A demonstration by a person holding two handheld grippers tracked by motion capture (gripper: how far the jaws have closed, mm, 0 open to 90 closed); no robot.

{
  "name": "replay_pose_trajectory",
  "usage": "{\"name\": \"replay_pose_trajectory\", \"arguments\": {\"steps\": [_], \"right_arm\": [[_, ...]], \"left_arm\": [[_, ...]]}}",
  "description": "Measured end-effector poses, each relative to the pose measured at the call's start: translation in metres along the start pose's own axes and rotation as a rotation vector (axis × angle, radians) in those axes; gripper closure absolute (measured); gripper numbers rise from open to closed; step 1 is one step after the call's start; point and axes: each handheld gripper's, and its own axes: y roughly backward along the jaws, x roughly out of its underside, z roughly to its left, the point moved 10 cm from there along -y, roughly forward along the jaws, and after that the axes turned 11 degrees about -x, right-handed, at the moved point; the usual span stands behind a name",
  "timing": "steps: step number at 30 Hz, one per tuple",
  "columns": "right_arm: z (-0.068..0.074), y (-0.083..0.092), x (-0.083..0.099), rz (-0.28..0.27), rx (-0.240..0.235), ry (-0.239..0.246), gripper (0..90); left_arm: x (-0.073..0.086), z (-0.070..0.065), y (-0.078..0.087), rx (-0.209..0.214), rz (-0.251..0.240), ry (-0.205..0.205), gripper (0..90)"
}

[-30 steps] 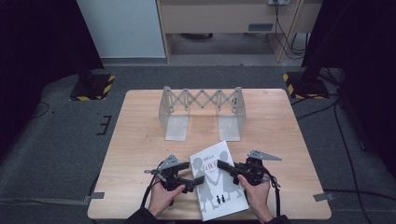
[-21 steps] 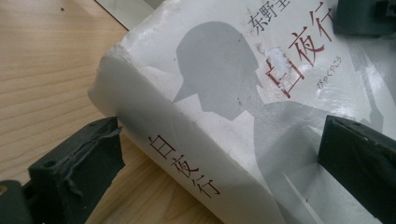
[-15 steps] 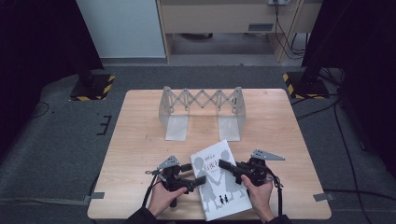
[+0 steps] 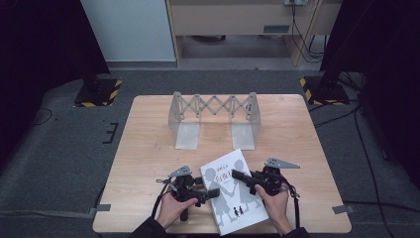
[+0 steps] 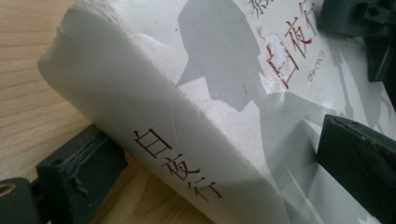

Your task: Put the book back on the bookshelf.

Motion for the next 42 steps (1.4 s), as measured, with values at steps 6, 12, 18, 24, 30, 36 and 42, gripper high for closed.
{"name": "replay_pose_trajectory", "arguments": {"steps": [6, 12, 18, 24, 30, 36, 42], "right_arm": [[-0.012, -0.004, 0.010, 0.068, 0.072, 0.049, 62.3], [-0.020, -0.005, 0.016, 0.104, 0.111, 0.088, 50.9], [-0.026, -0.001, 0.020, 0.127, 0.156, 0.121, 42.1], [-0.036, 0.007, 0.028, 0.169, 0.179, 0.106, 36.9], [-0.037, 0.009, 0.030, 0.175, 0.191, 0.109, 35.7], [-0.044, 0.014, 0.038, 0.202, 0.210, 0.092, 34.7], [-0.046, 0.014, 0.040, 0.187, 0.206, 0.059, 34.8]], "left_arm": [[0.007, 0.005, -0.005, -0.013, 0.040, 0.053, 1.3], [0.008, 0.005, -0.006, -0.028, 0.045, 0.052, 1.9], [0.008, 0.005, -0.007, -0.055, 0.046, 0.043, 2.2], [0.008, 0.005, -0.008, -0.069, 0.051, 0.037, 3.7], [0.008, 0.005, -0.009, -0.070, 0.052, 0.033, 4.0], [0.008, 0.005, -0.009, -0.081, 0.056, 0.026, 5.3], [0.008, 0.005, -0.010, -0.085, 0.054, 0.027, 5.3]]}}
